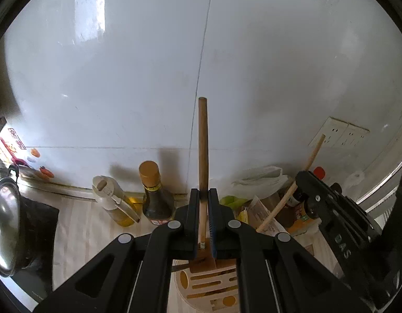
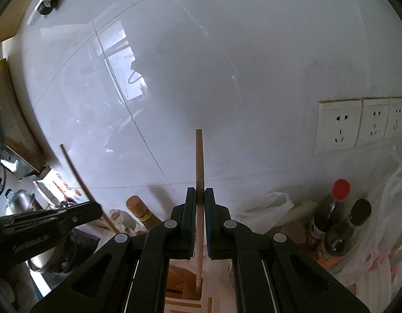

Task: Organize utensils
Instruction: 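Open both tools to drop the chopsticks into the holder, then grasp a dark chopstick with the left tool while the right tool grasps a wooden one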

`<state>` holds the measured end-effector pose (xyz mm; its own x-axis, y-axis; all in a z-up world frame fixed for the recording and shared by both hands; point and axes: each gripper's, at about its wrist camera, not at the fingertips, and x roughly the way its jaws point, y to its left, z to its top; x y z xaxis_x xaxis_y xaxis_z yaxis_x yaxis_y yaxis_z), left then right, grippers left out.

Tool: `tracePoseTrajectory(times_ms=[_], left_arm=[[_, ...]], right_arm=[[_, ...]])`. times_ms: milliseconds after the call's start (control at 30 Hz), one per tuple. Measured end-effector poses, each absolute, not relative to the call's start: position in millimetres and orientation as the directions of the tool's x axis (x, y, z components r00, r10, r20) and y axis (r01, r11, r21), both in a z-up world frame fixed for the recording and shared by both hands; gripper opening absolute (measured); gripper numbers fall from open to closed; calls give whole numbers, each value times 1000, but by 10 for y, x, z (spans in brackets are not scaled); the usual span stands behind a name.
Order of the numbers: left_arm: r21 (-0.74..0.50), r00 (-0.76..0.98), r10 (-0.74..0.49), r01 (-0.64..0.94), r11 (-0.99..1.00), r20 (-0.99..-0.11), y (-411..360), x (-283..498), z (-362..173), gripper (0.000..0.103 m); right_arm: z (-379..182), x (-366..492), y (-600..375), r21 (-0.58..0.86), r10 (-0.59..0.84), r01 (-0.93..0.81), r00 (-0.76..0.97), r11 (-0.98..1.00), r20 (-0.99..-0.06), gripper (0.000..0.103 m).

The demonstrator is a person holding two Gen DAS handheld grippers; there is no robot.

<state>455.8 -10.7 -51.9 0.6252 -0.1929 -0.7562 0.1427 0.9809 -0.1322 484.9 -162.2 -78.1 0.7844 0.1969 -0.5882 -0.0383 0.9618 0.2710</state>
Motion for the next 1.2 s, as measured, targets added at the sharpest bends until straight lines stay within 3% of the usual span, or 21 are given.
tracePoseTrajectory(times_ms=[333,400,467,533,633,667,700,733,967,1200], left_arm=[[-152,597,-229,177,972,-769,-133,4466,-549,10],[-138,613,-205,156,978,-763,-82,4422,-481,16],[-134,631,-190,136,982,-752,7,4372,-402,57],[-129,676,-163,101,986,-718,123,4264,-297,78],[-113,714,-129,70,991,-688,261,4134,-226,84],[-111,726,-121,62,992,-677,314,4066,-220,97],[-108,733,-115,56,993,-670,338,4023,-228,103],[-92,742,-93,42,995,-664,367,3961,-245,103],[-74,724,-51,0,997,-688,463,3655,-543,103],[-39,657,-30,0,999,-753,364,3303,-1042,103]], right_arm=[[-1049,4704,-1514,274,270,-111,704,955,-656,8],[-1027,4645,-1515,275,274,-114,695,955,-665,17],[-990,4587,-1532,269,263,-105,696,958,-668,45],[-944,4525,-1562,269,260,-99,695,958,-671,60],[-871,4388,-1627,259,235,-75,702,963,-672,68],[-856,4335,-1651,257,227,-67,707,964,-670,80],[-838,4278,-1675,250,213,-54,714,967,-667,89],[-818,4233,-1690,250,206,-48,723,967,-660,103],[-797,3735,-1861,213,87,55,794,975,-602,103],[-1144,3404,-1979,183,46,116,715,976,-697,103]])
